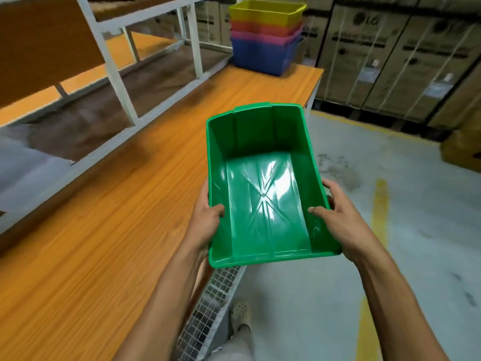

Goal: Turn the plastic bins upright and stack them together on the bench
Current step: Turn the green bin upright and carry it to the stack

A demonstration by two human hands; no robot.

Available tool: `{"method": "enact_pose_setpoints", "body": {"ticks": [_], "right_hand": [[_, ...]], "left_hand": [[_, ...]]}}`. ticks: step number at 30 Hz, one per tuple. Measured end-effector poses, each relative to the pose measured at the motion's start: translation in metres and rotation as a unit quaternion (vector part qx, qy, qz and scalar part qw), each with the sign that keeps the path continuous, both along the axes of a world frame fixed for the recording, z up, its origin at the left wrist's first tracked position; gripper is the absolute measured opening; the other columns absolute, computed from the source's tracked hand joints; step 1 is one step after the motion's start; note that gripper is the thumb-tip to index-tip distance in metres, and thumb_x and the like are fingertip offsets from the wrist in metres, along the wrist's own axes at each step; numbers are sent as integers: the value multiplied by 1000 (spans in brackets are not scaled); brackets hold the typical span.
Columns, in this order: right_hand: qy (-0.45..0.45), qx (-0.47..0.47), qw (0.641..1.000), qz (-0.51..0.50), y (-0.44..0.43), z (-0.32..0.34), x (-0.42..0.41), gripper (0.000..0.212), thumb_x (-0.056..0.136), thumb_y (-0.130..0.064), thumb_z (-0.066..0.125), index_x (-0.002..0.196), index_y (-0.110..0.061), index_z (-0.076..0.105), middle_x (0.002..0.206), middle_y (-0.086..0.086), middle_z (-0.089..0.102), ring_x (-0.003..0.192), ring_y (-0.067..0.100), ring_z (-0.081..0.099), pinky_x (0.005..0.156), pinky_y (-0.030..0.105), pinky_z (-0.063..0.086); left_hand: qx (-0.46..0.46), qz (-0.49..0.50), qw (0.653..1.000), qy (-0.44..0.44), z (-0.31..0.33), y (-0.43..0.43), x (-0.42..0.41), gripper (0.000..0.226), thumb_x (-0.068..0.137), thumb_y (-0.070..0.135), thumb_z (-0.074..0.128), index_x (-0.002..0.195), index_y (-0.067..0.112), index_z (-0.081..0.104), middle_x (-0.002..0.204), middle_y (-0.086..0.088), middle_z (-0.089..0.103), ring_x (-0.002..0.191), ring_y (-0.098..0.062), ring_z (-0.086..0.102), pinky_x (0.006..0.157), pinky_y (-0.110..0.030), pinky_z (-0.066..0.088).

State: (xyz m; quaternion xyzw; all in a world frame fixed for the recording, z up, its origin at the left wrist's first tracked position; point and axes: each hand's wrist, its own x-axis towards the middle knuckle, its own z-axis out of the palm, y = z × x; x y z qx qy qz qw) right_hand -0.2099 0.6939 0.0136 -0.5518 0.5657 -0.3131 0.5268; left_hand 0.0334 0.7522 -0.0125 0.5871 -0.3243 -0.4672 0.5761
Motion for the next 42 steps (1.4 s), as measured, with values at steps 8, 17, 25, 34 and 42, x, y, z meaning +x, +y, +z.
{"method": "enact_pose_setpoints", "body": {"ticks": [8, 17, 25, 34, 42], "right_hand": [[18, -14, 999, -37, -145, 15, -22, 82, 86, 12, 50, 137, -52, 40, 115, -12, 69, 95, 13, 73, 82, 41, 61], [16, 13, 982, -188, -297, -12, -75, 40, 80, -10, 59, 113, -32, 59, 106, -2, 72, 94, 24, 71, 86, 52, 58], [-18, -16, 977, -211, -469, -7, -152, 23, 82, -8, 58, 94, -28, 59, 101, 3, 74, 87, 25, 72, 82, 49, 59], [-72, -108, 981, -143, -653, 47, -193, 34, 85, 8, 53, 91, -26, 58, 92, 0, 75, 82, 18, 73, 78, 45, 60], [-144, -176, 973, -37, -816, 108, -143, 33, 86, 8, 53, 92, -25, 58, 96, 8, 72, 81, 23, 71, 69, 38, 57]], "left_hand": [[-12, -48, 998, 25, 12, -188, -22, 84, 72, -23, 36, 139, 26, 50, 113, -10, 69, 83, -21, 67, 57, -30, 53], [17, -124, 992, 20, 24, -354, -81, 70, 69, -5, 47, 131, 27, 55, 113, -10, 70, 76, -15, 67, 54, -25, 53], [-1, -77, 997, 5, 31, -501, -166, 77, 73, -17, 43, 132, 31, 52, 107, -6, 71, 81, -17, 68, 62, -29, 57], [-116, 24, 993, 27, 83, -656, -211, 80, 65, -12, 41, 132, 29, 56, 129, -12, 65, 101, -23, 63, 73, -32, 53], [-214, 75, 974, -28, 141, -783, -164, 76, 77, -21, 34, 135, 24, 53, 112, -1, 72, 92, -20, 68, 68, -26, 58]]}}
